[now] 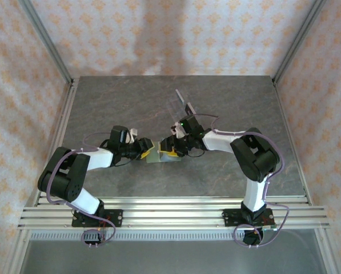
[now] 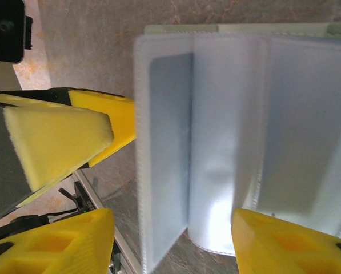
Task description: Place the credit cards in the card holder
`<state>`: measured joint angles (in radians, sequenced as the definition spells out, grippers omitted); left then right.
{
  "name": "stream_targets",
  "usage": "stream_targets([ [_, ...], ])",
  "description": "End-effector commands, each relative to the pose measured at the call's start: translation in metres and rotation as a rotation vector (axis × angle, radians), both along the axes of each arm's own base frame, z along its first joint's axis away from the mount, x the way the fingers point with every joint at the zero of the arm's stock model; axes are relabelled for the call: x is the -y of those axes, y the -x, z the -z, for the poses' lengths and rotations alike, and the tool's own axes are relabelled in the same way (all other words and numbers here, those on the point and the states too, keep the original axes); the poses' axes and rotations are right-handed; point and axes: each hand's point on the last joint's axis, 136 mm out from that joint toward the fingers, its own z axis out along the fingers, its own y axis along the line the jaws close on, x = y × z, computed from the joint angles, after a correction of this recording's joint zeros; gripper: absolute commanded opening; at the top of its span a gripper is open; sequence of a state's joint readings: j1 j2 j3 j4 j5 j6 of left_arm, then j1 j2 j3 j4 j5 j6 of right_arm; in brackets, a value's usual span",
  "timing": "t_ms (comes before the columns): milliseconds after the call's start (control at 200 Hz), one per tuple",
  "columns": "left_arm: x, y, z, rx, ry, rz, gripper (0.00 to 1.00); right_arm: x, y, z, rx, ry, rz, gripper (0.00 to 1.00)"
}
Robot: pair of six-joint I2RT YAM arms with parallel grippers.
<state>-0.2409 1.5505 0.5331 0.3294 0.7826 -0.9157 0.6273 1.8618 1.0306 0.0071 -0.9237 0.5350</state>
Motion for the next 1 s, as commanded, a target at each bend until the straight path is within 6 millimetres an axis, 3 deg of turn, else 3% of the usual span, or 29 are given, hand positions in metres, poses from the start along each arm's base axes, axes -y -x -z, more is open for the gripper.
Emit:
stream_targets([
  [0, 0.0, -0.008, -0.013, 0.036, 0.011, 0.012, 0.49, -0.004, -0.004, -0.013, 0.029, -0.021, -0.02, 0.54],
  [125, -0.005, -0.007, -0.011, 0.035, 0.002, -0.001, 0.5, -0.005, -0.004, -0.014, 0.026, -0.024, -0.023, 0.51],
  [415, -0.012, -0.006, -0.011, 0.029, -0.013, -0.002, 0.5, -0.013, -0.003, -0.021, 0.043, -0.039, -0.035, 0.55],
  [636, -0.025, -0.004, -0.012, 0.023, -0.026, -0.024, 0.5, -0.038, -0.003, -0.032, 0.062, -0.061, -0.081, 0.55],
  [816, -0.042, -0.001, -0.013, 0.024, -0.055, -0.055, 0.51, -0.059, 0.003, -0.025, 0.04, -0.06, -0.122, 0.55],
  [891, -0.045, -0.001, -0.013, 0.019, -0.056, -0.064, 0.51, -0.058, 0.0, -0.026, 0.065, -0.056, -0.097, 0.55],
  [996, -0.046, 0.0, -0.013, 0.024, -0.063, -0.064, 0.51, -0.046, -0.008, -0.043, 0.14, -0.059, -0.046, 0.59],
])
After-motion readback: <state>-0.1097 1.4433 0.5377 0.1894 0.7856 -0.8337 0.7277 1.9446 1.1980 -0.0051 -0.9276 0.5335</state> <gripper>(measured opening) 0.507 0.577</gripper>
